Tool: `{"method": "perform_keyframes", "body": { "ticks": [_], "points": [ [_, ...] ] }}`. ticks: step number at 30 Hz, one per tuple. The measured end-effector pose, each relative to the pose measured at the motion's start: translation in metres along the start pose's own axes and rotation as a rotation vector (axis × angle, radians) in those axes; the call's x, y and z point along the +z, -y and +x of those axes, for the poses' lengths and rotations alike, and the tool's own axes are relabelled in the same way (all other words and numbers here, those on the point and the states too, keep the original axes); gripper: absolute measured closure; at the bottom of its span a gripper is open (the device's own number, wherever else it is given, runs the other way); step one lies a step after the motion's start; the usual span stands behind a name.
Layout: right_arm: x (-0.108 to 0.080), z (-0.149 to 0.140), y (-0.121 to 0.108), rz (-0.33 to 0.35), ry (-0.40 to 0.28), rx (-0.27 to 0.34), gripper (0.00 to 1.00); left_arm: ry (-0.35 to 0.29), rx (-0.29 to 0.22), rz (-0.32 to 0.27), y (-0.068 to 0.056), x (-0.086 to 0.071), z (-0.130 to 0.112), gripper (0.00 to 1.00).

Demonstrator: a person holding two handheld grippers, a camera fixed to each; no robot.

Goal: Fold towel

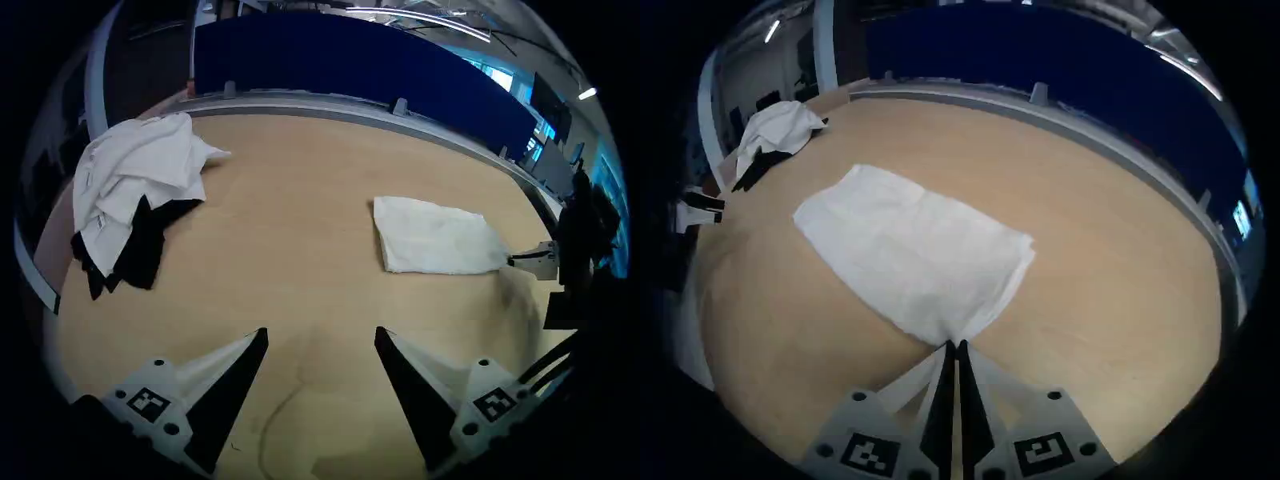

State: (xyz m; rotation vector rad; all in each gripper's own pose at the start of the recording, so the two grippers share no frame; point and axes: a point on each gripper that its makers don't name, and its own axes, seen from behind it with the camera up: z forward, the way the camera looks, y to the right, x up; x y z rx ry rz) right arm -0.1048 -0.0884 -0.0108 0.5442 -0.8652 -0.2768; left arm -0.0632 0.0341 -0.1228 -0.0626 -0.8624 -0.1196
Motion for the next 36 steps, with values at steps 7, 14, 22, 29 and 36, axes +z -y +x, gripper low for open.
{"method": "perform_keyframes", "body": {
  "ticks": [7,14,22,29,36],
  "points": [
    [-0.014,0.039,0.001,-0.007,-0.062,-0.048,0.97,-0.006,0.002,0.0,0.0,-0.001,0.003,0.01],
    [-0.023,0.083,0.014,0.008,-0.114,-0.105,0.97,-0.009,0.003,-0.001,-0.002,-0.005,0.003,0.0],
    [-0.025,0.116,0.031,0.028,-0.145,-0.172,0.97,-0.011,0.005,-0.009,-0.007,-0.006,0.002,0.01],
    [-0.021,0.124,0.04,0.048,-0.142,-0.196,0.97,-0.012,0.01,-0.012,-0.01,-0.009,0.003,0.01],
    [-0.012,0.147,0.075,0.103,-0.144,-0.266,0.97,-0.022,0.009,-0.003,-0.008,-0.011,0.006,0.01]
  ]
}}
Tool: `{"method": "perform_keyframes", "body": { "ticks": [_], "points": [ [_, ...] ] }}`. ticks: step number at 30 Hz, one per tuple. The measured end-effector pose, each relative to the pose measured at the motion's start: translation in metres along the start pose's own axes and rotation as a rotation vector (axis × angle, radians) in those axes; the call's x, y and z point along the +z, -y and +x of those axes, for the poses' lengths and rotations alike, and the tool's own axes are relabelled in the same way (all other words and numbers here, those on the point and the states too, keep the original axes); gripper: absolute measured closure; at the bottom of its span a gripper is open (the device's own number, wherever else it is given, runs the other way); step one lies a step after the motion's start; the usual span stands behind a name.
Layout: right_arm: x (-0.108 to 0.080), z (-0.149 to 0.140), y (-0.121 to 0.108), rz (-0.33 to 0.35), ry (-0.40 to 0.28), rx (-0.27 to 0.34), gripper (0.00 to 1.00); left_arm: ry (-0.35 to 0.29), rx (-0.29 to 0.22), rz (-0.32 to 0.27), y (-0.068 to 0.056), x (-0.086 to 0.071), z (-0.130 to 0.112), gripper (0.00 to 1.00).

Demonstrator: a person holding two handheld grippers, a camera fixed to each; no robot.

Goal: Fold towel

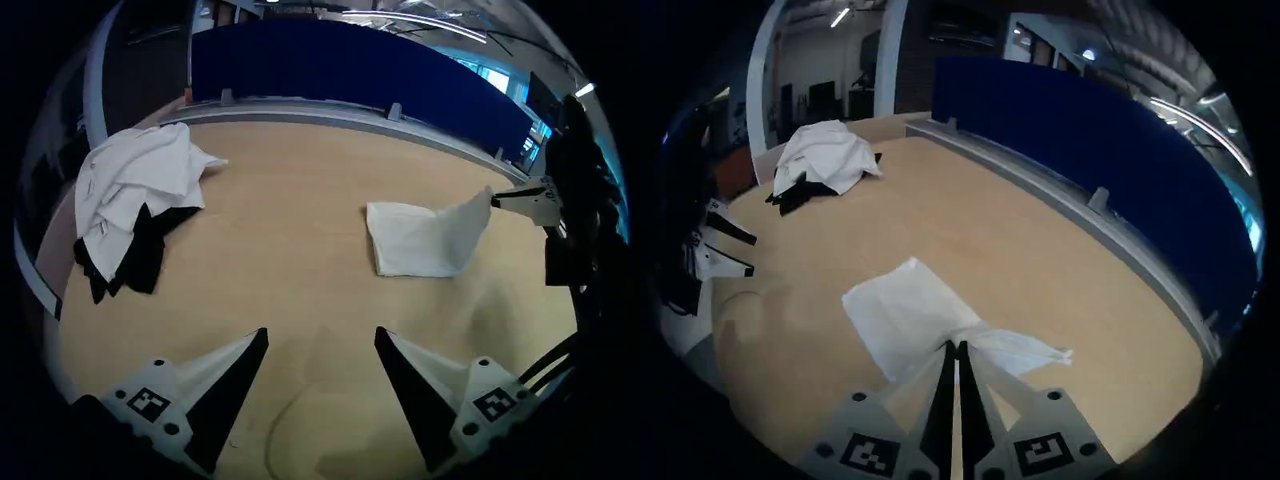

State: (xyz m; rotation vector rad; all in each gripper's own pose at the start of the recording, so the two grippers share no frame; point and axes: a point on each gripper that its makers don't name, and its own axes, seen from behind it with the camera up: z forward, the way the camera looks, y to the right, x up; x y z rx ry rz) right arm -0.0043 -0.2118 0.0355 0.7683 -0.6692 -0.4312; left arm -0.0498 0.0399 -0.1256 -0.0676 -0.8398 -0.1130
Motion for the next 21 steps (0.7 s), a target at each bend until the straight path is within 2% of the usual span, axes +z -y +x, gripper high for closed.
{"method": "perform_keyframes", "body": {
  "ticks": [5,11,17,21],
  "points": [
    [0.024,0.024,0.036,0.067,0.004,-0.087,0.97,-0.012,-0.01,-0.001,-0.001,-0.003,0.001,0.01],
    [0.067,0.034,0.082,0.144,0.027,-0.137,0.97,-0.026,-0.008,0.008,-0.001,-0.006,0.002,0.01],
    [0.106,0.008,0.119,0.193,0.095,-0.15,0.97,-0.024,-0.026,0.008,0.0,-0.008,-0.003,0.01],
    [0.118,-0.007,0.128,0.207,0.127,-0.15,0.97,-0.019,-0.038,0.005,0.001,-0.008,-0.008,0.01]
  ]
}}
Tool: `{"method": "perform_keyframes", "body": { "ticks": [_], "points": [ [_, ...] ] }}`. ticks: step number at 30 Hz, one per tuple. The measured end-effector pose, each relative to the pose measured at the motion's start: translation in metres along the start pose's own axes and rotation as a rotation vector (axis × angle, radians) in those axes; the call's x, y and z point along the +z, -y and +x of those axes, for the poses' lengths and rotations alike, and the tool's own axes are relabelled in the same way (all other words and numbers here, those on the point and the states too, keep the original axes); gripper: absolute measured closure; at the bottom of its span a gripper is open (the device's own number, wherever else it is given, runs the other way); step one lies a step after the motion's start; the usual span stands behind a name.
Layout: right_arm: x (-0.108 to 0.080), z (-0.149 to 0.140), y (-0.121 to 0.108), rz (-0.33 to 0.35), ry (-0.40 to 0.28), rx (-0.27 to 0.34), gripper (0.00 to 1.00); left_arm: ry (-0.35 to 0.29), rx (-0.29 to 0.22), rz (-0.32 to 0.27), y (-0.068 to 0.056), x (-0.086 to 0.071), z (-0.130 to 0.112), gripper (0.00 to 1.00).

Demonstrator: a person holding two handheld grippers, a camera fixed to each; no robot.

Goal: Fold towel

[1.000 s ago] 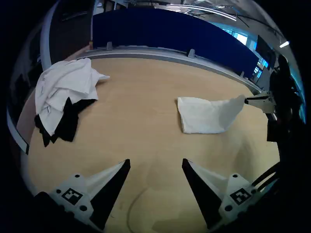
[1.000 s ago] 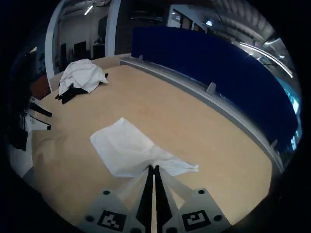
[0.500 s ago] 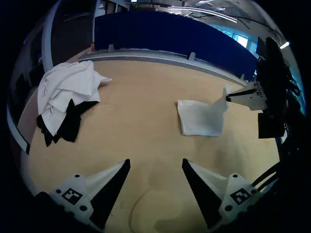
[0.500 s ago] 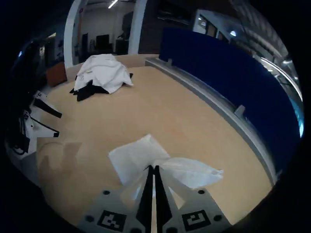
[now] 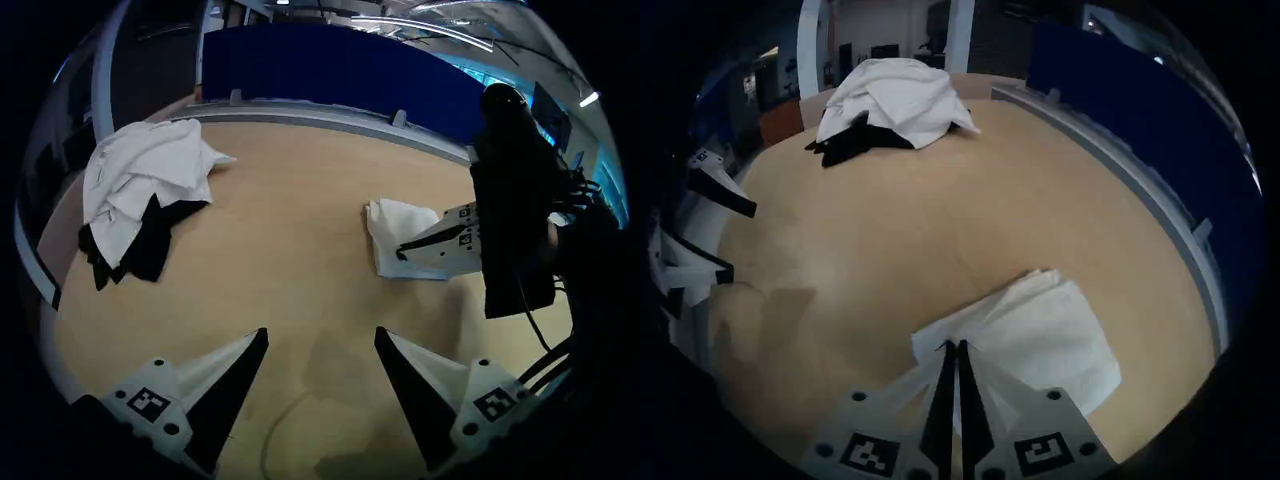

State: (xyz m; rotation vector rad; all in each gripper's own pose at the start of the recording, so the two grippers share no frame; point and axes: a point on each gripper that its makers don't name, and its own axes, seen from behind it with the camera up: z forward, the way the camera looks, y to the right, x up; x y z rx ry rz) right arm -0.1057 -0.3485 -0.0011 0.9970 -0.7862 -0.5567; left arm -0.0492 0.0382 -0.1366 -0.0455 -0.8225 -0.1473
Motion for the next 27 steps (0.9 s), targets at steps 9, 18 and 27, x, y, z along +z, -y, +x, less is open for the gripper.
{"method": "perform_keyframes", "body": {
  "ticks": [9,18,27],
  "points": [
    [-0.006,0.003,-0.007,-0.015,-0.027,0.044,0.27,0.003,0.007,-0.002,0.001,0.002,0.0,0.01],
    [-0.018,-0.005,-0.014,-0.028,-0.043,0.104,0.21,-0.001,0.011,-0.001,0.0,0.002,0.003,0.01],
    [-0.037,-0.038,-0.028,-0.08,-0.022,0.137,0.2,-0.002,0.016,0.004,-0.002,0.003,0.003,0.0]
  ]
}}
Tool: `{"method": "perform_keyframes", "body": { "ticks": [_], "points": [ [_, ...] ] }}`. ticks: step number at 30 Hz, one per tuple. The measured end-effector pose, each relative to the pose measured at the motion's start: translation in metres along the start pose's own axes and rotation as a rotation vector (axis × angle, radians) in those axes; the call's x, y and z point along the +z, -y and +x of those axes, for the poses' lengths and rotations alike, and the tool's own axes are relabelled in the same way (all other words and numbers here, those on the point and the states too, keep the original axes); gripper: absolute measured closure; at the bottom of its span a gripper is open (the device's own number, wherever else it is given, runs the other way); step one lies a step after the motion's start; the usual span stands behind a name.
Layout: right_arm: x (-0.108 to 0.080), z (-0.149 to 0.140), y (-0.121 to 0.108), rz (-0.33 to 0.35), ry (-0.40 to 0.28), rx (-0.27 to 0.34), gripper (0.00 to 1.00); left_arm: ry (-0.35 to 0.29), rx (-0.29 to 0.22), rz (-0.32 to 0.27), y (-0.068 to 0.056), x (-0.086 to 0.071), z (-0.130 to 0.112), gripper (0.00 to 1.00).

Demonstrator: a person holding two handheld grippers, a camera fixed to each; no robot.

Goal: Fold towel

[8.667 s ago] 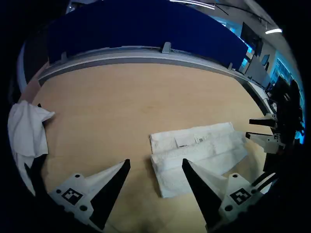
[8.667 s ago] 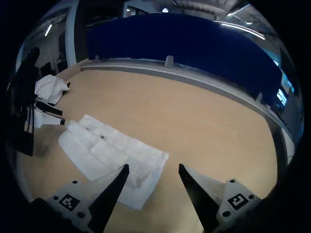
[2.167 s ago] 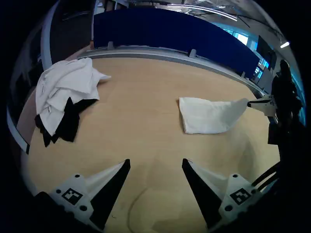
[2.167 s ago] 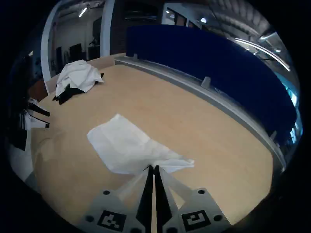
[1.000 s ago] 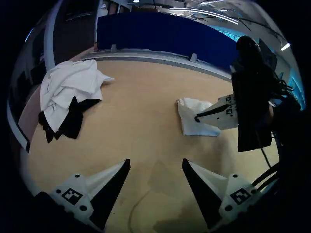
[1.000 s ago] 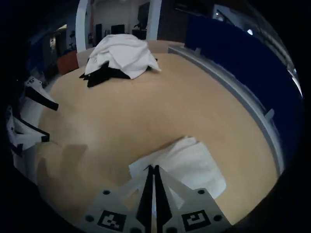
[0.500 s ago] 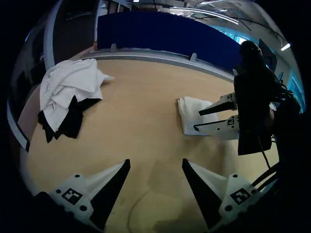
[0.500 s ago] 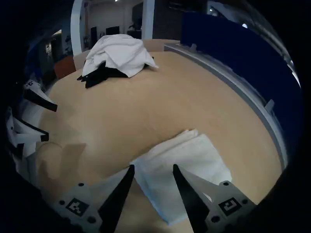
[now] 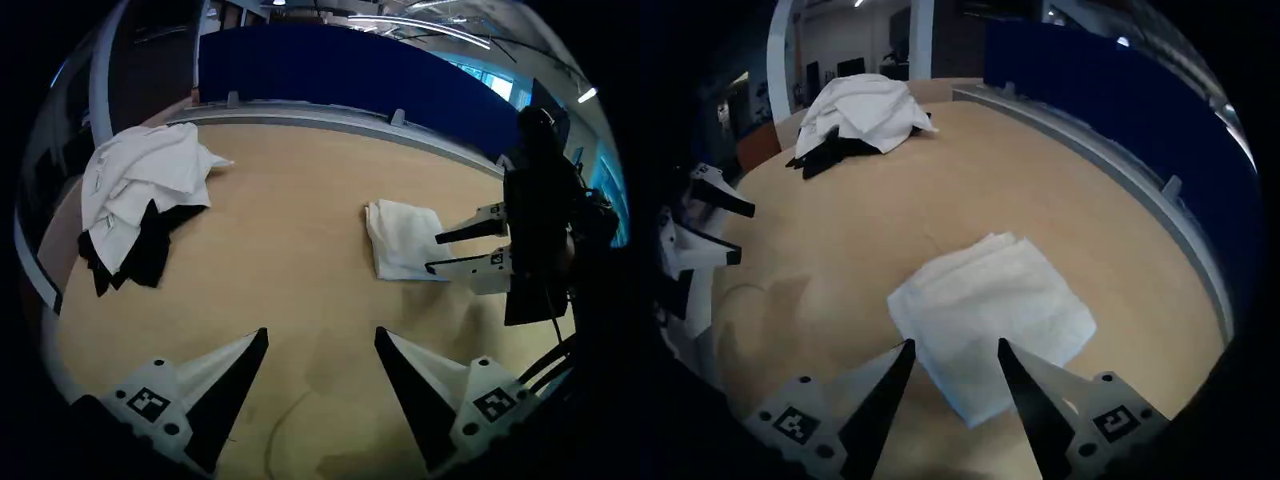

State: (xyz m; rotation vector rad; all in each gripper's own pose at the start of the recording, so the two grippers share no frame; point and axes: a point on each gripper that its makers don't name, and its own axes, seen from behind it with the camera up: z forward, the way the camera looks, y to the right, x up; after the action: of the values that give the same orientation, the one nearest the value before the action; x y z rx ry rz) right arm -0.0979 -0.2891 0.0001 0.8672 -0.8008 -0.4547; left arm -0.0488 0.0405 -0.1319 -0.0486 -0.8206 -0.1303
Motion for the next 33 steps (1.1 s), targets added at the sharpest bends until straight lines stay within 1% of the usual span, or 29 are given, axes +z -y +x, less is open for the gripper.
{"method": "perform_keyframes", "body": {
  "ticks": [8,11,19,20,22,27,29,30,33],
  "points": [
    [-0.018,-0.035,-0.019,-0.049,0.028,0.064,0.2,-0.002,-0.001,-0.003,-0.003,-0.001,0.001,0.01],
    [-0.021,-0.046,-0.022,-0.055,0.04,0.08,0.2,-0.002,0.001,-0.005,-0.005,0.0,0.0,0.01],
    [-0.019,-0.059,-0.018,-0.051,0.059,0.079,0.21,-0.003,0.007,-0.01,-0.009,0.0,0.001,0.01],
    [-0.018,-0.06,-0.017,-0.049,0.062,0.078,0.22,-0.003,0.007,-0.01,-0.009,0.0,0.002,0.01],
    [-0.017,-0.063,-0.016,-0.042,0.067,0.081,0.29,-0.003,0.007,-0.01,-0.009,-0.001,0.002,0.01],
    [-0.012,-0.065,-0.016,-0.041,0.068,0.097,0.57,-0.005,0.003,-0.01,-0.008,-0.002,0.003,0.01],
    [-0.011,-0.064,-0.017,-0.048,0.064,0.106,0.66,-0.005,0.001,-0.009,-0.008,-0.002,0.003,0.01],
    [-0.011,-0.064,-0.017,-0.049,0.062,0.11,0.69,-0.005,0.001,-0.009,-0.007,-0.003,0.003,0.0],
    [-0.01,-0.063,-0.017,-0.049,0.061,0.119,0.72,-0.005,0.001,-0.009,-0.007,-0.003,0.003,0.0]
  ]
}}
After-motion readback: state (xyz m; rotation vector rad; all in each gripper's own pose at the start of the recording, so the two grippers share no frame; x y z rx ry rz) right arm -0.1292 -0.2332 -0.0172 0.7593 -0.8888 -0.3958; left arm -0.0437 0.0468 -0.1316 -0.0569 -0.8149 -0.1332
